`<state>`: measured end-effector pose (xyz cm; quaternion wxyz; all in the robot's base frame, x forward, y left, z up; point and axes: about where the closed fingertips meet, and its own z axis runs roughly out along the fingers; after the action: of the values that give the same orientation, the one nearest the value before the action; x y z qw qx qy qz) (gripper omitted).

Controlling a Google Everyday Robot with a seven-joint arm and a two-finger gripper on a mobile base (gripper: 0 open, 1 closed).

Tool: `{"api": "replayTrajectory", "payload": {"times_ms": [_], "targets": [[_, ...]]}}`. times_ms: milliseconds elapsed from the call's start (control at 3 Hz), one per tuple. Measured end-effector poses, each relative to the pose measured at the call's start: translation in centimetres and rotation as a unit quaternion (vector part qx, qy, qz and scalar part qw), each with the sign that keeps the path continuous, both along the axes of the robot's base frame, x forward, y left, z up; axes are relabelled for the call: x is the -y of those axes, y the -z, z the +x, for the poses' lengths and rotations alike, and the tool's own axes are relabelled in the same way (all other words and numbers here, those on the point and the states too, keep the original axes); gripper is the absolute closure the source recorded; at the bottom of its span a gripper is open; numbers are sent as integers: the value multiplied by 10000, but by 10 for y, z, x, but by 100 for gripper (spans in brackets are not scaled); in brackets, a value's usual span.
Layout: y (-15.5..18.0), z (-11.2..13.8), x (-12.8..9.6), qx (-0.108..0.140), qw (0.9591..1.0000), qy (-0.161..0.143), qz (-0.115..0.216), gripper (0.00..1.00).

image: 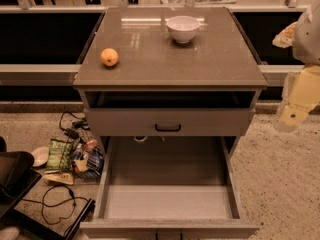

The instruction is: Close middle drawer

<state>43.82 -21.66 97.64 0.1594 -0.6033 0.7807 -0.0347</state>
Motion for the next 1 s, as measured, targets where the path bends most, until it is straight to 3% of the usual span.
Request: {"api": "replayTrajectory", "payload": {"times_ms": [667, 1000], "targets": [[10, 1, 2, -7, 9999, 49, 110, 0], [48, -9, 7, 26, 9992, 80, 397, 0]]}}
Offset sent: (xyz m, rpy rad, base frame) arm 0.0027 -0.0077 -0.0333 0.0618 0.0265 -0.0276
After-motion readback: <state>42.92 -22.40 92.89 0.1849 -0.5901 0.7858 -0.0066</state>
